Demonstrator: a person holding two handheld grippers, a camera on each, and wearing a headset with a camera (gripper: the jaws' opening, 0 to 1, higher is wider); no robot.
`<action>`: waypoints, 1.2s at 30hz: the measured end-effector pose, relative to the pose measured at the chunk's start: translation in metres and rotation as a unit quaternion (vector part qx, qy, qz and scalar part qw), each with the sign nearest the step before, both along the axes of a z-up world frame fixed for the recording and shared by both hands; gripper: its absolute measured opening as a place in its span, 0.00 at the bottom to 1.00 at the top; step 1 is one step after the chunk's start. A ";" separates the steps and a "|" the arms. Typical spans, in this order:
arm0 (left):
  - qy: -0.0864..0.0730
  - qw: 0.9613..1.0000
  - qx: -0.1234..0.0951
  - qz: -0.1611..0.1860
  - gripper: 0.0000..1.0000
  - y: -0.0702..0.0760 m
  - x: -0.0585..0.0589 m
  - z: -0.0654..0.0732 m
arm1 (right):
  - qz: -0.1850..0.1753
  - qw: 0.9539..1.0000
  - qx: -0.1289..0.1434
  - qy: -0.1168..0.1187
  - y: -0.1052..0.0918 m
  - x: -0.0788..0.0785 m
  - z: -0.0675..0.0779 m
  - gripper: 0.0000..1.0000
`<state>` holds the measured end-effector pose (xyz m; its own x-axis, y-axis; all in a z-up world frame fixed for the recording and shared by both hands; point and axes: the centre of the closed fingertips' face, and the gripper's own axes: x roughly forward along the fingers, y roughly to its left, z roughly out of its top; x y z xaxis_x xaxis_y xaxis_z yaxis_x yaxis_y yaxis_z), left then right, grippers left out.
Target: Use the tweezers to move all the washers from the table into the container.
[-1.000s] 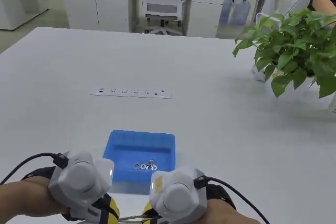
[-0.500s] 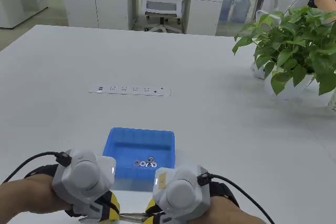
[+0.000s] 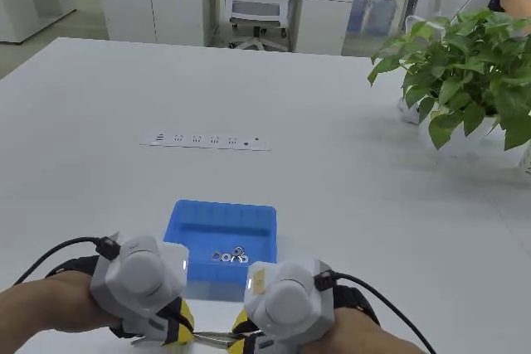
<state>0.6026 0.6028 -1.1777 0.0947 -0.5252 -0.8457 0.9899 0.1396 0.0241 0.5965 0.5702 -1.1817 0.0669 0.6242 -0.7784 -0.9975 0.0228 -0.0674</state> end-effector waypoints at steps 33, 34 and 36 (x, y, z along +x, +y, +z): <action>-0.042 0.974 -0.161 0.156 0.90 0.029 -0.011 0.080 | -0.237 0.960 0.145 -0.024 -0.096 0.027 0.070 0.96; -0.045 0.973 -0.162 0.156 0.92 0.029 -0.012 0.081 | -0.239 0.960 0.145 -0.025 -0.100 0.026 0.070 0.97; -0.048 0.972 -0.165 0.158 0.96 0.029 -0.011 0.082 | -0.242 0.959 0.148 -0.026 -0.103 0.023 0.071 0.99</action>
<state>0.5916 0.6319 -1.0960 0.3650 -0.6982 -0.6158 0.8920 0.4517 0.0166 0.6200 0.4671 -1.1106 0.4389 0.7031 -0.5595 -0.8606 0.5079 -0.0367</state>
